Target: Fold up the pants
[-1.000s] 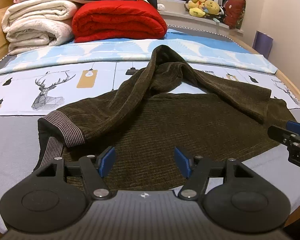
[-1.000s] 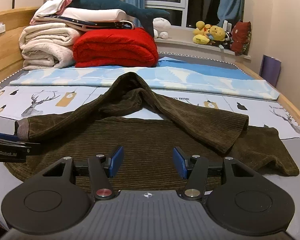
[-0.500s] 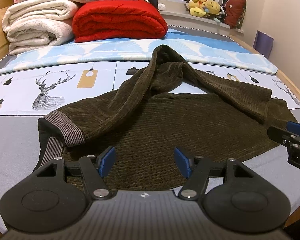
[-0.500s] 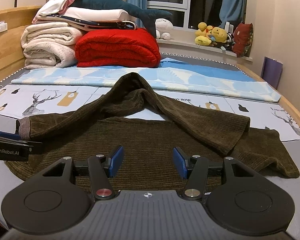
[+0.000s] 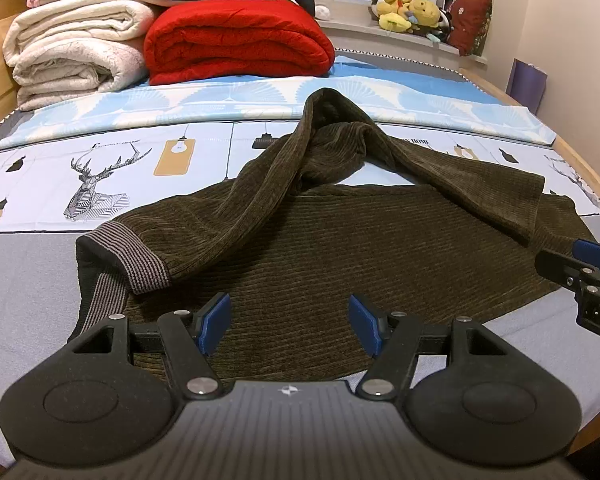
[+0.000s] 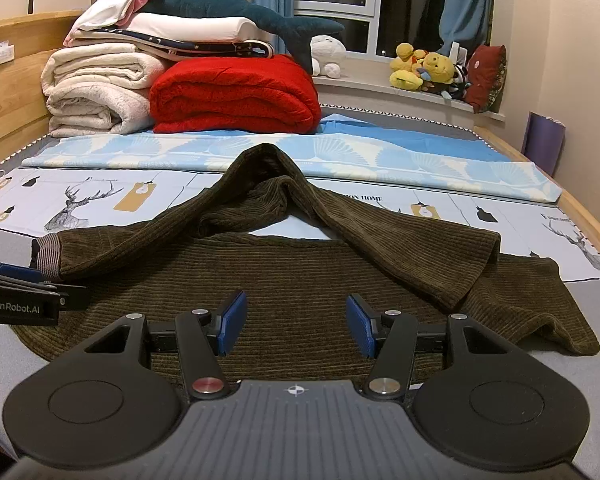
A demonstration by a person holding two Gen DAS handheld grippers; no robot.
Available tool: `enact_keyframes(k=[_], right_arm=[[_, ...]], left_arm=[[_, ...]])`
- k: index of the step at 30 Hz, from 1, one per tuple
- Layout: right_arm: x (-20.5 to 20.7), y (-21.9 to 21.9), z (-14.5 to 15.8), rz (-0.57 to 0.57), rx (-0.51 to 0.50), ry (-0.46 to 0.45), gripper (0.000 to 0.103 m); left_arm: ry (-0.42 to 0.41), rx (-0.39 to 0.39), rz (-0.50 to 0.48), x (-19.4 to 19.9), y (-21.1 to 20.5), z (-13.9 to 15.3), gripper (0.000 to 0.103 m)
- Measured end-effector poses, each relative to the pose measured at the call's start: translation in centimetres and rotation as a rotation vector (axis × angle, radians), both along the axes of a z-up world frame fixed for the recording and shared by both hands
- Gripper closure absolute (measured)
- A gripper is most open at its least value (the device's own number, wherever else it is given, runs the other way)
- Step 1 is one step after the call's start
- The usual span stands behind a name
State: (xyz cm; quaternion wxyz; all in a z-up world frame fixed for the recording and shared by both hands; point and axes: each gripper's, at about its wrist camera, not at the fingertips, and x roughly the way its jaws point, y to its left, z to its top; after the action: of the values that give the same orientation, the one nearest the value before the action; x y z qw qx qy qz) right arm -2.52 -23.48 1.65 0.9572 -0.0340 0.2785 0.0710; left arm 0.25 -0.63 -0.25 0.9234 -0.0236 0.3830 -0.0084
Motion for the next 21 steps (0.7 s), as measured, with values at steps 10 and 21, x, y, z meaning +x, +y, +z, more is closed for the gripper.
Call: enact_keyframes(k=[10, 21], right_arm=[[0.3, -0.3, 0.4, -0.035, -0.002, 0.001, 0.046], [4.2, -7.2, 0.9, -0.169, 0.088, 0.073, 0.053]], left_arm=[[-0.010, 0.008, -0.005, -0.1, 0.1, 0.0, 0.046], [-0.038, 0.085, -0.194, 1.2, 4.5, 2.2, 0.096]])
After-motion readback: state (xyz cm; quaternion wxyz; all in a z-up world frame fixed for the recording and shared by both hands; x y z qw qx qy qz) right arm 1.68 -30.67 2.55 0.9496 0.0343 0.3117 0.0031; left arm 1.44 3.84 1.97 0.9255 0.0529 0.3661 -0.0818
